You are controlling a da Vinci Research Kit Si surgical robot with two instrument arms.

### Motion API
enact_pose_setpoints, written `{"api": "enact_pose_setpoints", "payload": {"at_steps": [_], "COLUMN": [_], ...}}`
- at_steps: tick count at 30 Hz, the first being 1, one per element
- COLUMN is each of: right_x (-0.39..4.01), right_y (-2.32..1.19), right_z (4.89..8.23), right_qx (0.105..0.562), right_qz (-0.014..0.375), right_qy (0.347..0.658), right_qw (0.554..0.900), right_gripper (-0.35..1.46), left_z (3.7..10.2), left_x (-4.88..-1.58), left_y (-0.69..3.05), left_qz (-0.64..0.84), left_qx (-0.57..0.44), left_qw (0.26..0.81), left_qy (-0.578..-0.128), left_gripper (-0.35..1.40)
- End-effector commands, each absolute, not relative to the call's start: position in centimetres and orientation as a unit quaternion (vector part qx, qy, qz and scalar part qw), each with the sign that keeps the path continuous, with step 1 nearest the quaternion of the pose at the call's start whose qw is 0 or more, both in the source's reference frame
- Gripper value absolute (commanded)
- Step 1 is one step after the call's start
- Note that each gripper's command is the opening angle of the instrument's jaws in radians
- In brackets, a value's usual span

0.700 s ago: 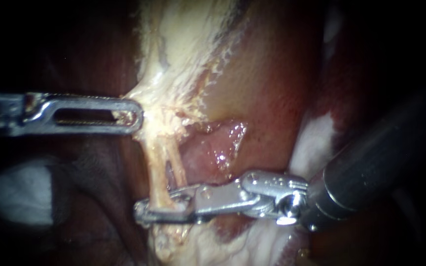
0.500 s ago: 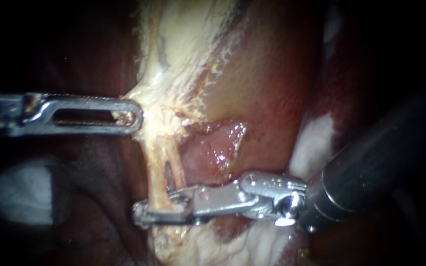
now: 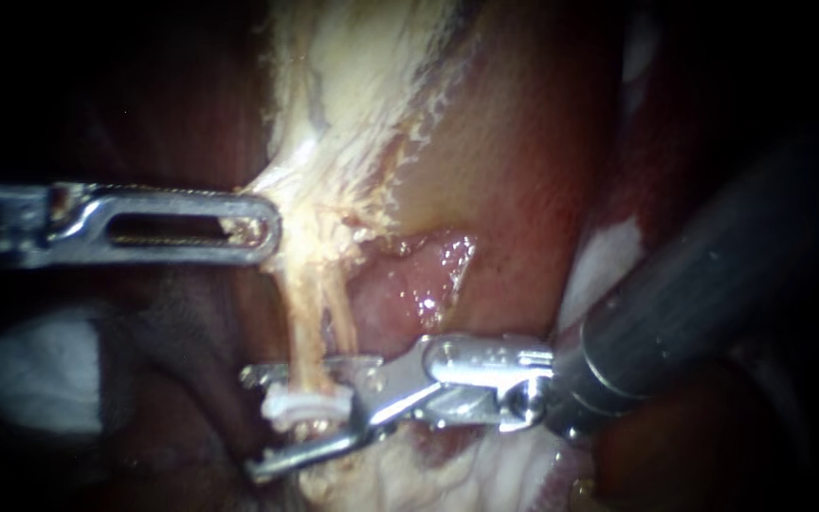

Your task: Going back second clip left tube

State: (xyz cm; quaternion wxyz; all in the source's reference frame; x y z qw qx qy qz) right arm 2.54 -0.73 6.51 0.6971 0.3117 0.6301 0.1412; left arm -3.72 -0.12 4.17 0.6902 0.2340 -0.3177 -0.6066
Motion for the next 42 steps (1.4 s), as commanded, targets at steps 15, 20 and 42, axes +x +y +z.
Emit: {"api": "enact_pose_setpoints", "payload": {"at_steps": [15, 20, 42], "right_x": [2.02, 1.64, 0.29], "right_y": [-0.66, -0.58, 0.11], "right_z": [6.48, 6.36, 5.41], "right_qx": [0.286, 0.277, 0.199], "right_qz": [0.125, 0.116, 0.082], "right_qy": [0.637, 0.641, 0.651], "right_qw": [0.704, 0.706, 0.728], "right_gripper": [0.60, 0.60, 0.60], "left_z": [4.16, 4.16, 4.21], "left_x": [-3.69, -3.68, -3.70], "left_y": [-0.13, -0.12, -0.13], "left_qz": [-0.606, -0.606, -0.606], "left_qx": [0.234, 0.234, 0.233], "left_qw": [0.690, 0.690, 0.691], "left_qy": [-0.317, -0.317, -0.318], "left_gripper": [-0.35, -0.35, -0.35]}}
